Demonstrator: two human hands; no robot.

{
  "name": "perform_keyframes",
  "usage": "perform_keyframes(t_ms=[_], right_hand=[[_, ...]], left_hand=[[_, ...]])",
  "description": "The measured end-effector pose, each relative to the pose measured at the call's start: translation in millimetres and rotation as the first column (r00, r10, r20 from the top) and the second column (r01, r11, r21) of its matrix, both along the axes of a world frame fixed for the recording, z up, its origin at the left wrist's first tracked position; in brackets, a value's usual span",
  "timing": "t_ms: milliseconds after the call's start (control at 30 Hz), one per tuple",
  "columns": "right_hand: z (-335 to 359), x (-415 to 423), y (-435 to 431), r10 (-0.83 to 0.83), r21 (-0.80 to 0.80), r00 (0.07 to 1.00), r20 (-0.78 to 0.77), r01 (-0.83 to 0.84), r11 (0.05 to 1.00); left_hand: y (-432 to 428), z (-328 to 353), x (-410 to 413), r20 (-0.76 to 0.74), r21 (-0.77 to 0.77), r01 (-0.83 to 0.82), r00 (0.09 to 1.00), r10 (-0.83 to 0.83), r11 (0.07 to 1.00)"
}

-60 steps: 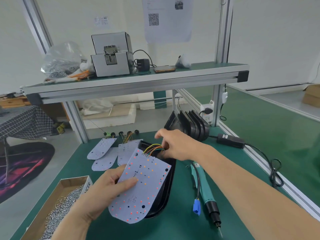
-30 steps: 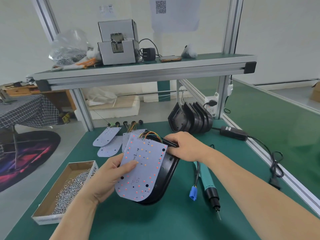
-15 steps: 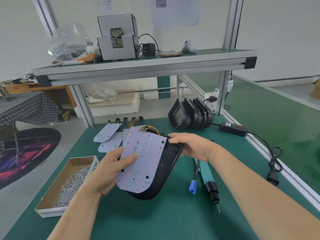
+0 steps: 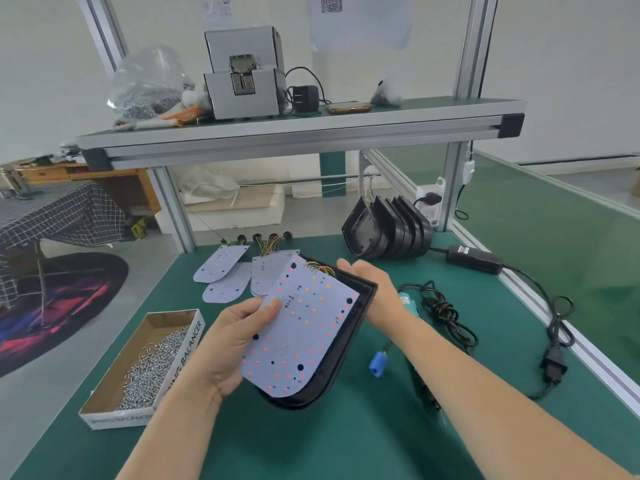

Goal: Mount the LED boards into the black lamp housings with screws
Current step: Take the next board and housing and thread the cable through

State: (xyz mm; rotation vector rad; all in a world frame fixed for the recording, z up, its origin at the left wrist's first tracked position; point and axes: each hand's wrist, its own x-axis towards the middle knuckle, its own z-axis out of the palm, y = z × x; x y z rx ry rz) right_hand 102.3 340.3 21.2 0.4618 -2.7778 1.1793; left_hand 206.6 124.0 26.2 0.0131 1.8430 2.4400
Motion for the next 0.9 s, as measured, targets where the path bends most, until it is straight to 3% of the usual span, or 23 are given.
perform_keyframes(t_ms=[33,67,133,167,200,267,333,400,467,533,733,833,900], right_hand=[[2,-1,2,0.0,-0.023,0.998,-0.057,-0.001,1.0],[4,0,5,-0.034,-0.171,0.993,-0.115,0.013,0.985],[15,10,12,-0.128,-0.537,0.97,-0.207,-0.003,0.844],[21,18,14,-0.13,-0.607,0.958,-0.256,-0.055,0.793],[28,25,14,-0.101,-0.564,0.941,-0.324,-0.107,0.819],[34,35,10,0.029,-0.233,0.915,-0.403,-0.134,0.963],[34,39,4,0.16,0.06,0.927,-0.339,-0.149,0.987],[33,40,2,0.192,0.019,0.951,-0.243,-0.193,0.981],[37,41,2,0.164,-0.186,0.971,-0.172,-0.195,0.963],[39,39,1,0.142,-0.27,0.977,-0.157,-0.181,0.946],[31,36,-2,0.146,-0.1,0.973,-0.18,-0.166,0.981],[21,38,-1,0.12,-0.057,0.968,-0.219,-0.135,0.989],[15,42,-4,0.061,-0.058,0.934,-0.352,-0.087,0.995]], left_hand=[[1,1,0,0.007,-0.025,-0.014,1.0,0.015,1.0],[1,2,0,0.01,-0.049,-0.04,0.999,0.041,0.998],[0,2,-1,0.008,-0.079,-0.092,0.996,0.093,0.993],[0,2,-1,0.011,-0.079,-0.11,0.994,0.111,0.991],[0,1,0,0.012,-0.074,-0.122,0.992,0.123,0.99],[1,-1,0,0.013,-0.061,-0.131,0.991,0.132,0.99],[4,-2,-1,-0.001,-0.07,-0.129,0.992,0.13,0.989],[10,0,-2,-0.047,-0.132,-0.169,0.985,0.164,0.977],[15,1,-4,-0.128,-0.286,-0.223,0.973,0.194,0.932],[20,-2,-6,-0.178,-0.38,-0.257,0.963,0.203,0.889],[28,-17,-9,-0.273,-0.306,-0.35,0.923,0.271,0.885],[31,-22,-11,-0.192,-0.28,-0.399,0.914,0.357,0.873],[37,-22,-9,-0.09,-0.199,-0.375,0.927,0.364,0.906]])
